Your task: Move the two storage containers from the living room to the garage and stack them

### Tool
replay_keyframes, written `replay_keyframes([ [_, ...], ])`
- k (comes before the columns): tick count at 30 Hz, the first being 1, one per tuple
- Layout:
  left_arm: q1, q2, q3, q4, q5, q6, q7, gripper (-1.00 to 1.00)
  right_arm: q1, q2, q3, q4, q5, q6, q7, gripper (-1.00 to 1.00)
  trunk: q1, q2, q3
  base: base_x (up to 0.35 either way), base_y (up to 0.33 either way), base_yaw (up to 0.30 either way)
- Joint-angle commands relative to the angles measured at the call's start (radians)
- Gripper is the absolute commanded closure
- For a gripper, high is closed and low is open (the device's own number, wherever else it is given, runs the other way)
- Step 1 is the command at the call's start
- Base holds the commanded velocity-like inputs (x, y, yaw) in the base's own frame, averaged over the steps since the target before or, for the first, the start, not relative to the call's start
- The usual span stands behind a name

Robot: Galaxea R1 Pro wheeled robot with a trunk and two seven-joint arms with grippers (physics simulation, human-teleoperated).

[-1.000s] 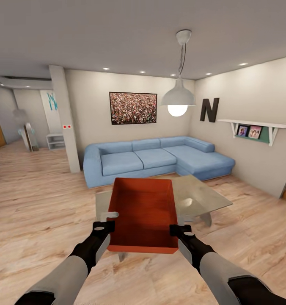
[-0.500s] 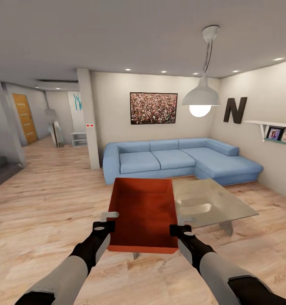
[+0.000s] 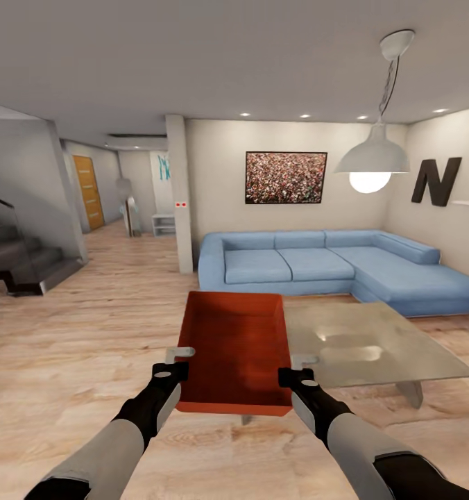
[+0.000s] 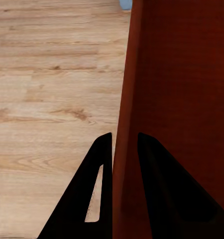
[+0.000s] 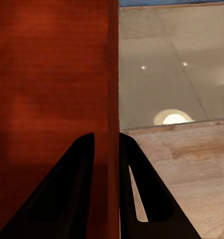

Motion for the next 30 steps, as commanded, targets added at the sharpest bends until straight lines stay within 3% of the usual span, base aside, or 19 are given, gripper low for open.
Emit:
replay_keyframes([
  [1,-0.001,0.001,0.005,-0.007,-0.029,0.01,0.016,1.0,0.0,-0.02,0.004,0.003,-0.008,-0.001,-0.008,1.0,0.0,-0.001,0.0,0.0,0.0,0.3],
  [30,-0.001,0.001,0.005,-0.008,-0.029,0.009,0.018,1.0,0.0,-0.02,0.004,0.003,-0.008,-0.001,-0.006,1.0,0.0,-0.001,0.0,0.0,0.0,0.3],
])
